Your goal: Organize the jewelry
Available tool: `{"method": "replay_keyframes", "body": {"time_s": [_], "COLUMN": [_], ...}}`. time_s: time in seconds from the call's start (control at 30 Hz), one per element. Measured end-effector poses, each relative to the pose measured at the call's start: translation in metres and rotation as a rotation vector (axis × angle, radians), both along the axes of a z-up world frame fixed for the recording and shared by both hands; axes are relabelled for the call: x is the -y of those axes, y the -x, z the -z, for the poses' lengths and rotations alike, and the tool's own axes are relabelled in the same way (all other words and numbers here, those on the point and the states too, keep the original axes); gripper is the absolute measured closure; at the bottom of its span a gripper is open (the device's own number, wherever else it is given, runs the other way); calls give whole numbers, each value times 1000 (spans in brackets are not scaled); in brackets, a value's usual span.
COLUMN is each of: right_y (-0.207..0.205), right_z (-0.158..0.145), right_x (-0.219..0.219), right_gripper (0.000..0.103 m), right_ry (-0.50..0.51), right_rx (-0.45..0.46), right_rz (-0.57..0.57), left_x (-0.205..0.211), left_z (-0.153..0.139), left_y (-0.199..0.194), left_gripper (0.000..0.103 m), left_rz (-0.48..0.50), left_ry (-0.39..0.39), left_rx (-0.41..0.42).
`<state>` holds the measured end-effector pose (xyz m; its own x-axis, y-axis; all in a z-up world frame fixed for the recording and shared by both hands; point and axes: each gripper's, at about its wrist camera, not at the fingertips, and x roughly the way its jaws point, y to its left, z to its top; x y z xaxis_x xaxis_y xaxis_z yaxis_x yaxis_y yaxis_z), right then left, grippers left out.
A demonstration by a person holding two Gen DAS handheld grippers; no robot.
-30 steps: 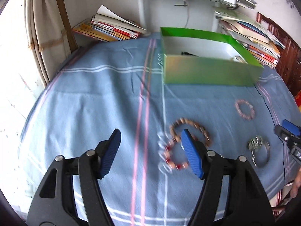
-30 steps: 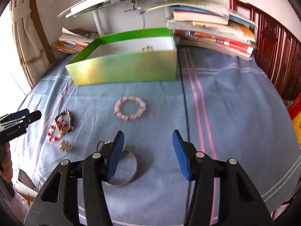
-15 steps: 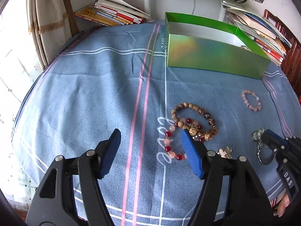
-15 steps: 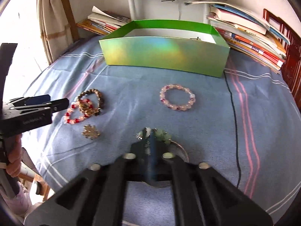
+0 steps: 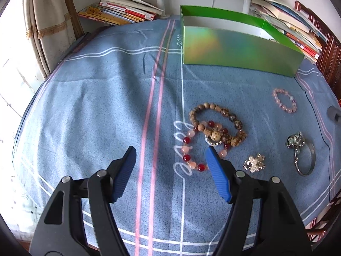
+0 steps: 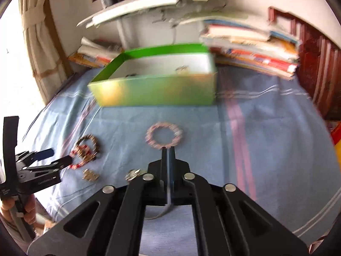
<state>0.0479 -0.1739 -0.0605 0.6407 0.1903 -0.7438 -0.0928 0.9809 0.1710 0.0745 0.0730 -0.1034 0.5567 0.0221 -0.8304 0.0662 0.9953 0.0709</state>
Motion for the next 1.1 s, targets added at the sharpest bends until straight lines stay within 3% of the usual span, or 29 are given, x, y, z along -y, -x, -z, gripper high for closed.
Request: {"method": "replay_keyframes", "body": {"time_s": [0.13,0.27,0.3,0.33,0.4,0.77,1.1], "right_y": [-5,-11,-11,-10,-8,-3,-8], "right_z": [19,35,36,35,32,-9,0], "right_x": [-30,-42,-43,-43,-42,10,39], "right_gripper": [72,72,75,87,98,100,100], "right_ry": [36,45,43,31,-4,-101,-89], "right_rx": [-42,-73,-74,-78,-73,48,14], "right_rz": [-79,-100,-109,-114,-128,-8,78], "left_x": [5,6,6,5,5,4,5], "left_z": [3,3,3,4,5,8,8], "left_y": [0,1,0,0,-1,-2,-2], "left_gripper": [35,35,34,34,34,32,29], "left_rz": [13,25,25,25,22,25,25], "left_ry": [-9,-13,-12,-11,-7,-3,-5], "left_rx": [-14,-14,-16,-18,-22,-34,-34]}}
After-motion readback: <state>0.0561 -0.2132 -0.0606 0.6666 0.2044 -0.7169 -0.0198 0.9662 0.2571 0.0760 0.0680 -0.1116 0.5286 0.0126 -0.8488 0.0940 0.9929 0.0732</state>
